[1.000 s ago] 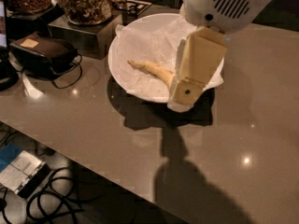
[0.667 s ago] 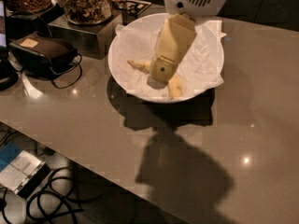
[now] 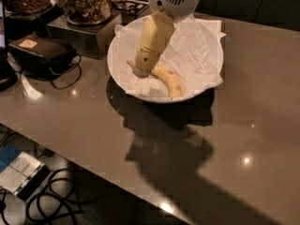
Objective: Pick banana from white bowl
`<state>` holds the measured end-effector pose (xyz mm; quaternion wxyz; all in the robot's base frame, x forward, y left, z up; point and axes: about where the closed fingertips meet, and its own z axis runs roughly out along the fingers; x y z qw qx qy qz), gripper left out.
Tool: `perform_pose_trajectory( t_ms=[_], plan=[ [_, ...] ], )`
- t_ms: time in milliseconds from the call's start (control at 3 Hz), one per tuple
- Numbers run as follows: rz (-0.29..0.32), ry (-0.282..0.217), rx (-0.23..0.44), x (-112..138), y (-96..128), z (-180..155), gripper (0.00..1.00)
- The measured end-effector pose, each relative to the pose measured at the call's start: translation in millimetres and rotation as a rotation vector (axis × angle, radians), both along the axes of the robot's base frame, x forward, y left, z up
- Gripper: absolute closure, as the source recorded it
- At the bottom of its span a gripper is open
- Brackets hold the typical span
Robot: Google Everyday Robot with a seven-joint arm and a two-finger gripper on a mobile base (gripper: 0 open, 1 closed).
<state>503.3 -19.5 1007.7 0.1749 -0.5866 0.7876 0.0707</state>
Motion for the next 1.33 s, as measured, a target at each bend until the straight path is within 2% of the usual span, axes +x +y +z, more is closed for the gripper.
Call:
perform_pose_trajectory(
  t_ms=[333, 667, 1000, 1333],
  plan=[
    [-0.064, 0.015, 0.056, 17.5, 7.2, -1.2, 0.00],
    [-0.144, 0.078, 0.097, 36.4, 7.5, -14.5, 0.00],
    [-0.199, 0.156, 0.132, 51.2, 7.0, -31.4, 0.09],
    [-0.249, 0.219, 0.132, 63.3, 7.2, -51.5, 0.16]
  ],
)
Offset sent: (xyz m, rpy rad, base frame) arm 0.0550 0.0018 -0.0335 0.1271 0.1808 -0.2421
